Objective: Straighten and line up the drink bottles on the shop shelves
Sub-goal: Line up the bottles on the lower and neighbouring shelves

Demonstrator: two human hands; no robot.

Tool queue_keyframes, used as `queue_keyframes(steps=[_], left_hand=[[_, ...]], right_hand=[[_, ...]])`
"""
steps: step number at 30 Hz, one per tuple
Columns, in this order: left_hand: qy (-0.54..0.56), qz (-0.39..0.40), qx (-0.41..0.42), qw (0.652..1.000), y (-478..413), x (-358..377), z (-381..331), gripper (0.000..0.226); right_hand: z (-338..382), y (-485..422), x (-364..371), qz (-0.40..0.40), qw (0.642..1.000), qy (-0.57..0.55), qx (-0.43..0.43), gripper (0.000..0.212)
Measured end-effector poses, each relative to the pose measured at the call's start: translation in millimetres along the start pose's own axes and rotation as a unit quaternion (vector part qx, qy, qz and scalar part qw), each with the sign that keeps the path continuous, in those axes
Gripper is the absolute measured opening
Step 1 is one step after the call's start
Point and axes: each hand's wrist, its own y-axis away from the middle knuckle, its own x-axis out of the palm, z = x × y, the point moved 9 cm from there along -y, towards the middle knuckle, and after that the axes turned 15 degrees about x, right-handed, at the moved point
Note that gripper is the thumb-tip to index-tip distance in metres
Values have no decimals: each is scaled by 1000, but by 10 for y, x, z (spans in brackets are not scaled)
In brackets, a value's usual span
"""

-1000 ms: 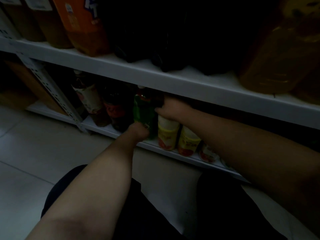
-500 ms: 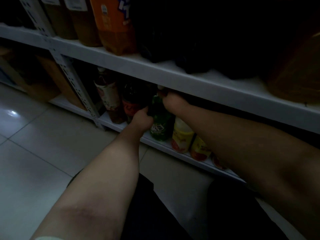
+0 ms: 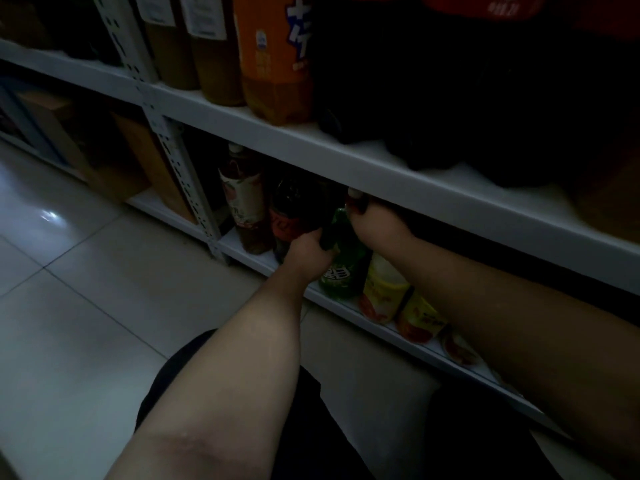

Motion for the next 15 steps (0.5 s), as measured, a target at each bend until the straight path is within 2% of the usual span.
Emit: queue_keyframes(steps=[3,6,7,9,12,15], left_hand=[[-25,36,-30,999,0,-55,70,35],[-74,45,-82,993,15,-339,235,36],[-90,35,-90,991,0,-475,292,39],[-100,1,-127,987,25,-772,422,46],[-114,-39,-170,978,97,-1123,552,48],[-129,-69,-150,978,67,-1338,618,45]], right_hand=[[51,234,-32,-45,998,27,-18,39],[289,551,35,-100,979,97,-147,64],[404,631,60,-110,967,113,-200,64],[644,651,189,-75,954,121,-263,58],[936,384,322,-3,974,78,-212,50],[1162,90,434,76,985,55,-142,32]])
